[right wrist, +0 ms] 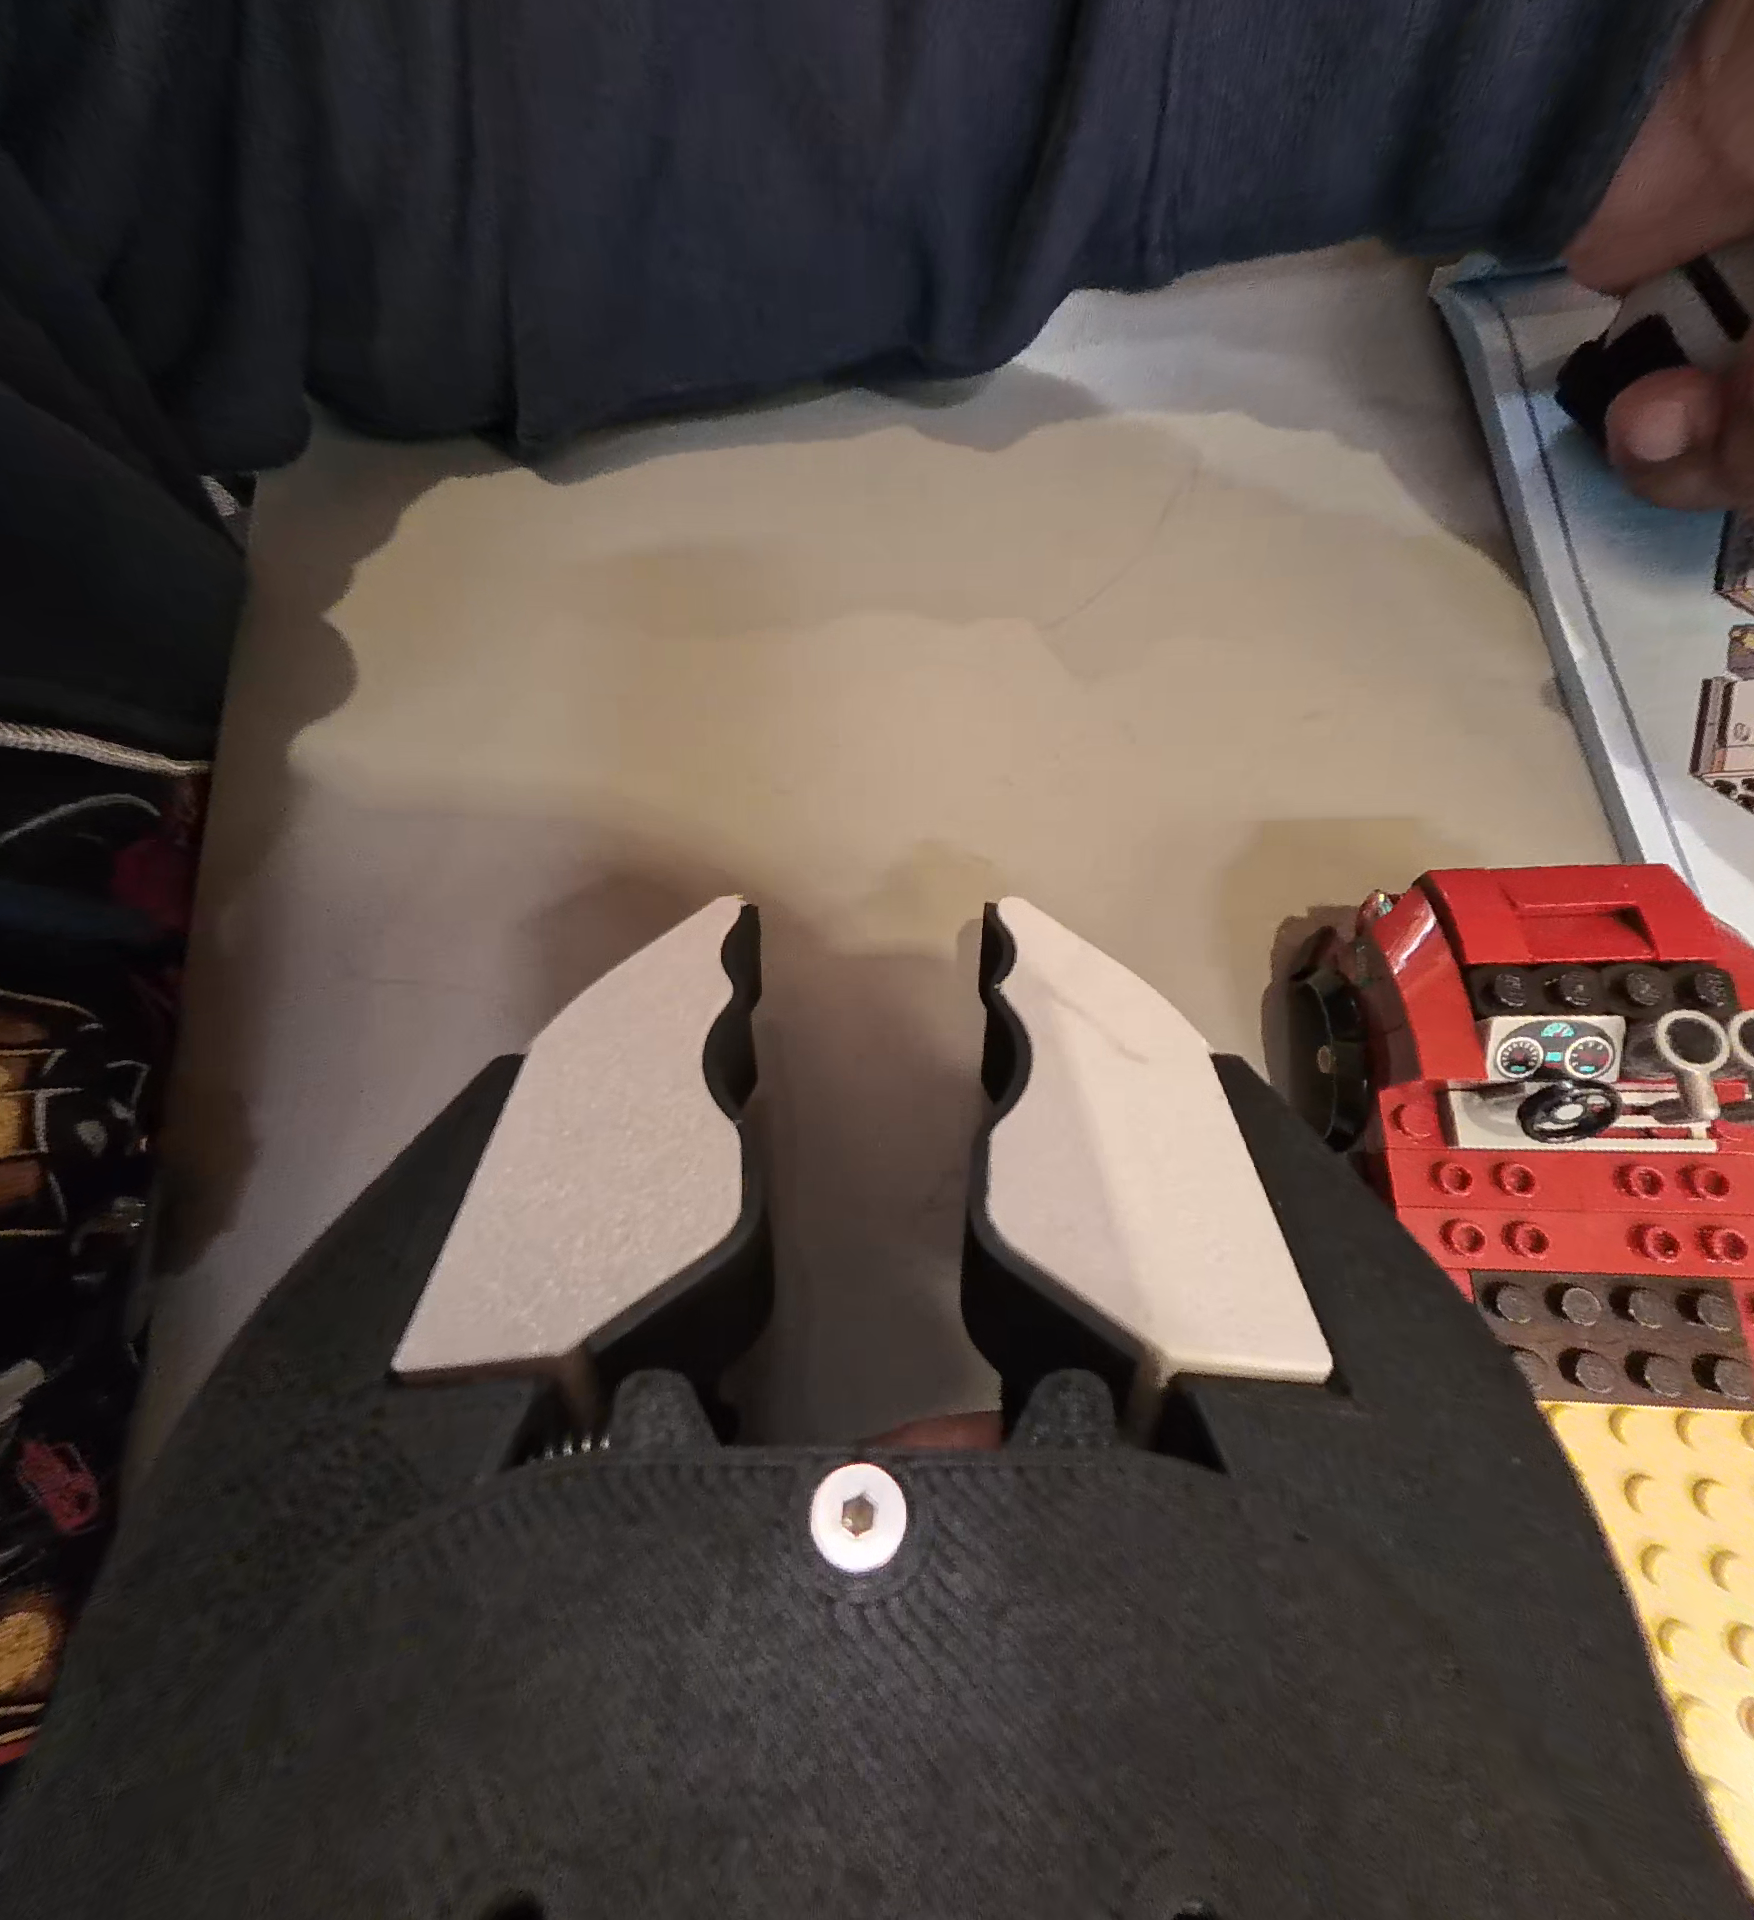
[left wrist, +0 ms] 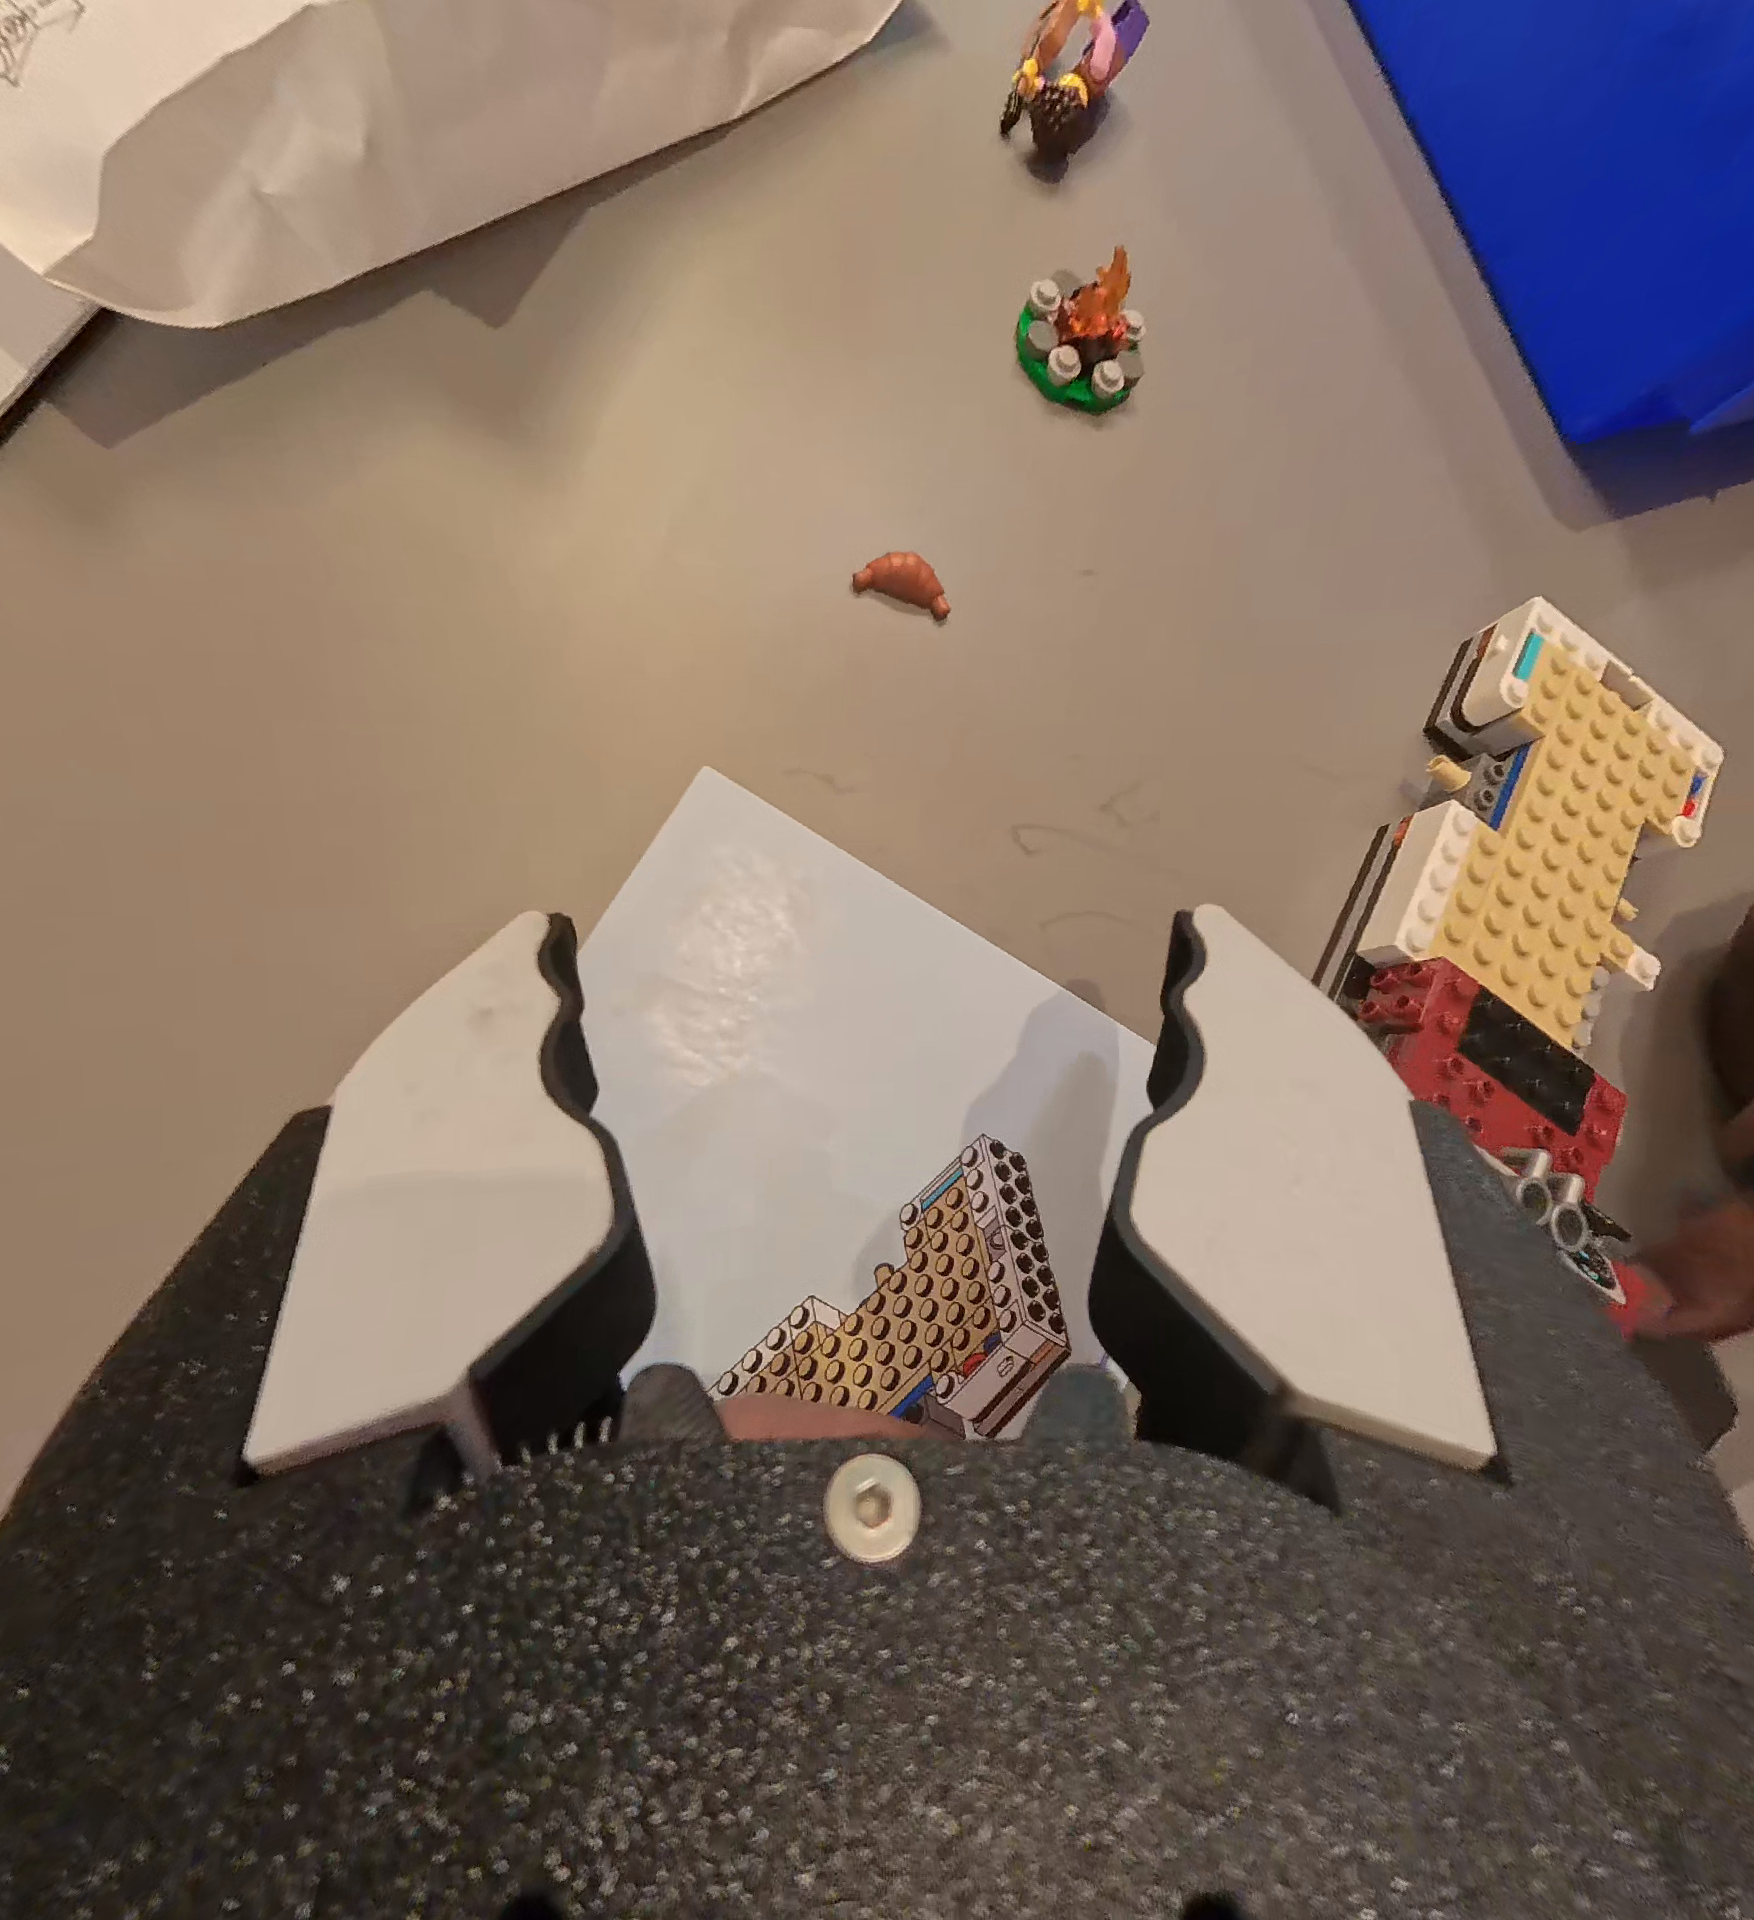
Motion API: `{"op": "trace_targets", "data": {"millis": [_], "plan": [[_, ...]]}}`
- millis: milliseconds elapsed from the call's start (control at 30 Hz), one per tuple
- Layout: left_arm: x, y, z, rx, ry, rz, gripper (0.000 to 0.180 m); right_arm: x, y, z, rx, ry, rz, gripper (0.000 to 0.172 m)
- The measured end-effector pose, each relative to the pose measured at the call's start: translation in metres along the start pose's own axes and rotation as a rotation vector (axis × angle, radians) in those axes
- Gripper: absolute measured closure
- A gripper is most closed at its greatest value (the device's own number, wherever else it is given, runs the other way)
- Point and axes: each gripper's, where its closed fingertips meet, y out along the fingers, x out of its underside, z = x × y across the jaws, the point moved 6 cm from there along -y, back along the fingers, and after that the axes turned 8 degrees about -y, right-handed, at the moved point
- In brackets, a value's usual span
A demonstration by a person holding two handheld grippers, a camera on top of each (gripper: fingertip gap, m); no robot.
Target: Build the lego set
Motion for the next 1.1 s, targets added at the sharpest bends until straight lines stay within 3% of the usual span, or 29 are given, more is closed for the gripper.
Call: {"op": "trace_targets", "data": {"millis": [767,967,1100], "plan": [[-0.002,-0.013,0.002,-0.008,0.046,-0.004,0.086,-0.002,-0.005,0.004,-0.024,0.045,0.052,0.131],[0.000,-0.019,0.001,-0.007,0.060,0.002,0.092,-0.015,-0.029,0.011,-0.034,0.079,0.128,0.132],[0.000,-0.022,-0.001,-0.004,0.060,0.010,0.096,-0.035,-0.068,0.049,0.166,-0.011,0.151,0.136]]}}
